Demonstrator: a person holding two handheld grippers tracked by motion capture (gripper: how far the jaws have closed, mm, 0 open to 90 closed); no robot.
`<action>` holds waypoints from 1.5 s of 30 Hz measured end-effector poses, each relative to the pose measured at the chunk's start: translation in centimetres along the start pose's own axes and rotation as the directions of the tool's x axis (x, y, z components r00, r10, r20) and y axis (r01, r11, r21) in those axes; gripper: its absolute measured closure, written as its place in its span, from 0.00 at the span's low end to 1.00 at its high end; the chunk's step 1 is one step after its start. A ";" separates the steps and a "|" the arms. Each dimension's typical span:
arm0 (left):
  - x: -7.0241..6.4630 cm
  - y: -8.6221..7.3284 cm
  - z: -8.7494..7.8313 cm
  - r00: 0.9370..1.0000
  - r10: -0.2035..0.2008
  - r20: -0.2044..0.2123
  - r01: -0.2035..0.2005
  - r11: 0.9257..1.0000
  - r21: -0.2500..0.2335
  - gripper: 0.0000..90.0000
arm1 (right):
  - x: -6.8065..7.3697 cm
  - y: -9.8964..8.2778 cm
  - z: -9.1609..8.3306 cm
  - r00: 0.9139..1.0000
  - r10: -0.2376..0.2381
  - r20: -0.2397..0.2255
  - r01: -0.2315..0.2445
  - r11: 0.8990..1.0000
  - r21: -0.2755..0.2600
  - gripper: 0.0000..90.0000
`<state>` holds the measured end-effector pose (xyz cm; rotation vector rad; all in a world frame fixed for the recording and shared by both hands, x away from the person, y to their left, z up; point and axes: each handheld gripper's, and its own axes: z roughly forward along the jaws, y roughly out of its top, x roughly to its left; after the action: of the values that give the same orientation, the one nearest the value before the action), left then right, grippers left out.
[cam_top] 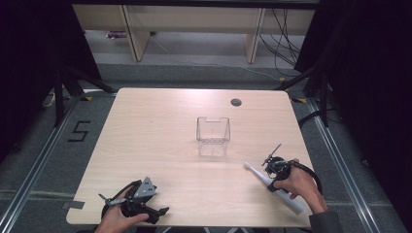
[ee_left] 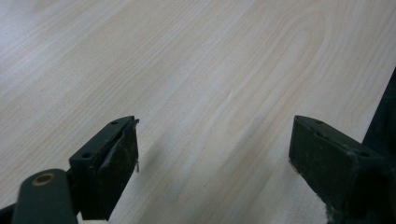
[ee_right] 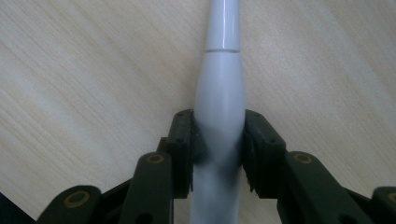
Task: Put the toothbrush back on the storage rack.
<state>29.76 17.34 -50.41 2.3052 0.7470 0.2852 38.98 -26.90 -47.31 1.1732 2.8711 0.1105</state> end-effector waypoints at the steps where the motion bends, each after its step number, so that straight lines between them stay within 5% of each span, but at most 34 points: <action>1: 0.0 0.0 0.0 1.000 0.003 0.001 -0.003 1.000 0.003 0.17 | 0.0 0.2 0.0 1.000 -0.008 -0.007 0.008 1.000 0.008 0.74; 10: 0.0 0.0 0.0 1.000 0.004 0.005 -0.004 1.000 0.004 0.17 | 0.3 -0.3 -0.1 1.000 0.010 -0.018 -0.010 1.000 -0.014 0.74; 13: 0.1 0.0 0.0 1.000 0.003 0.001 -0.003 1.000 0.005 0.17 | 0.2 -0.7 -0.2 1.000 -0.023 0.000 0.023 0.999 -0.028 0.74; 22: 0.1 0.0 0.0 1.000 0.002 -0.001 -0.002 1.000 0.004 0.17 | 0.4 -1.6 -1.9 1.000 -0.020 0.007 0.020 0.994 -0.111 0.74; 29: 0.0 0.0 0.1 1.000 -0.009 0.000 0.009 1.000 0.008 0.17 | 0.4 -2.9 -4.4 0.999 -0.022 0.033 0.029 0.973 -0.227 0.74; 30: 0.0 0.0 0.1 1.000 -0.008 0.000 0.008 1.000 0.008 0.17 | 0.7 -3.0 -4.7 0.999 0.027 0.021 -0.021 0.975 -0.222 0.74; 31: 0.0 0.0 0.1 1.000 -0.008 0.000 0.008 1.000 0.008 0.17 | 0.4 -3.1 -4.9 0.999 0.005 0.050 0.007 0.971 -0.240 0.74; 33: 0.0 0.0 0.1 1.000 -0.008 0.001 0.008 1.000 0.009 0.17 | 0.4 -3.3 -5.4 0.999 0.022 0.031 -0.014 0.968 -0.252 0.74; 38: 0.0 0.0 0.1 1.000 -0.010 0.000 0.010 1.000 0.008 0.17 | 0.1 -3.5 -6.8 0.999 0.013 0.036 0.000 0.946 -0.326 0.74; 40: 0.1 0.0 0.0 1.000 0.007 0.000 -0.007 1.000 0.008 0.17 | 0.1 -3.3 -7.2 0.999 0.043 0.027 -0.030 0.931 -0.364 0.74; 45: 0.1 0.0 0.0 1.000 0.005 0.000 -0.005 1.000 0.008 0.17 | -0.7 -2.8 -7.9 0.997 0.071 0.036 -0.045 0.870 -0.491 0.74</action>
<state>29.81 17.38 -50.44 2.3149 0.7439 0.2845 36.98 -29.79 -39.67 1.1259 2.5260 0.7500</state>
